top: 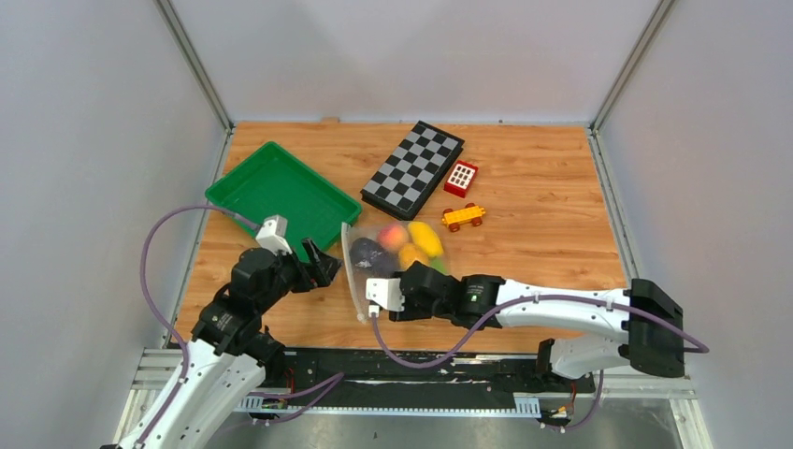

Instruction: Open the zip-top bag and remove the fake food

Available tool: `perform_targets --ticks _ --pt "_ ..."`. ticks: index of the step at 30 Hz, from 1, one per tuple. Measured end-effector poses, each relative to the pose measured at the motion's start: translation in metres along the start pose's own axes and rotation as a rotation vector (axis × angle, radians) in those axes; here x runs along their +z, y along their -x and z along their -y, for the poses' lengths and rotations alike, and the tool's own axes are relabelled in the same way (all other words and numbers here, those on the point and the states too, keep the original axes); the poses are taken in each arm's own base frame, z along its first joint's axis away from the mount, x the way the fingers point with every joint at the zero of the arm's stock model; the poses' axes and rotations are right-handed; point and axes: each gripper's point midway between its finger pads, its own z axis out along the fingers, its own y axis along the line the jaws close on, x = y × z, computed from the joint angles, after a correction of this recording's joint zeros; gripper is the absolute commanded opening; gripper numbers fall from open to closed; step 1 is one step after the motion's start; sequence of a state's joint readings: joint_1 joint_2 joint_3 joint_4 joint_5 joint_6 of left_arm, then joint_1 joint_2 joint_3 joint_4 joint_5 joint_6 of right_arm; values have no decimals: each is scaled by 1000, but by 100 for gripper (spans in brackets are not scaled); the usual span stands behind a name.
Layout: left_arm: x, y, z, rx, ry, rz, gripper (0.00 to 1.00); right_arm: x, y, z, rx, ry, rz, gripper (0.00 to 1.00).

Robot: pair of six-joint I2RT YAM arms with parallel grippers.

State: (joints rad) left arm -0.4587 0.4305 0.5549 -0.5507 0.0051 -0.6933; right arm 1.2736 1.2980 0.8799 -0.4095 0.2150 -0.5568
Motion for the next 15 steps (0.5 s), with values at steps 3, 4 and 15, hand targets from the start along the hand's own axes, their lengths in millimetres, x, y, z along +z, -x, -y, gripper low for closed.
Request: perform_targets --ticks 3,4,15 --pt "8 -25 -5 -44 -15 -73 100 7 -10 -11 83 28 -43 55" --pt "11 -33 -6 -59 -18 -97 100 9 -13 -14 104 33 -55 59" --pt "35 -74 -11 -151 -30 -245 100 50 -112 23 416 -180 -424 63"
